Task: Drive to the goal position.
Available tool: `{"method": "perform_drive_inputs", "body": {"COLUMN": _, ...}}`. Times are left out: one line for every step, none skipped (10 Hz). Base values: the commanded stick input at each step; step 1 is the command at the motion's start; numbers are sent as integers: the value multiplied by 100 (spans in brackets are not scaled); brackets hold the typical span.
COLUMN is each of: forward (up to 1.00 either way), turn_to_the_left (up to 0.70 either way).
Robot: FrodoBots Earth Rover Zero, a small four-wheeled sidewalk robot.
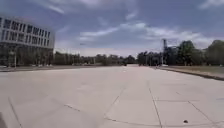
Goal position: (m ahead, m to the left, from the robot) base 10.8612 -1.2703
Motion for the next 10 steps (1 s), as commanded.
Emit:
{"method": "perform_drive_inputs", "body": {"forward": 70, "turn_to_the_left": -14}}
{"method": "perform_drive_inputs", "body": {"forward": 70, "turn_to_the_left": -14}}
{"method": "perform_drive_inputs", "body": {"forward": 70, "turn_to_the_left": -13}}
{"method": "perform_drive_inputs", "body": {"forward": 70, "turn_to_the_left": -4}}
{"method": "perform_drive_inputs", "body": {"forward": 70, "turn_to_the_left": 0}}
{"method": "perform_drive_inputs", "body": {"forward": 70, "turn_to_the_left": 0}}
{"method": "perform_drive_inputs", "body": {"forward": 70, "turn_to_the_left": 0}}
{"method": "perform_drive_inputs", "body": {"forward": 70, "turn_to_the_left": 0}}
{"method": "perform_drive_inputs", "body": {"forward": 70, "turn_to_the_left": 0}}
{"method": "perform_drive_inputs", "body": {"forward": 70, "turn_to_the_left": 0}}
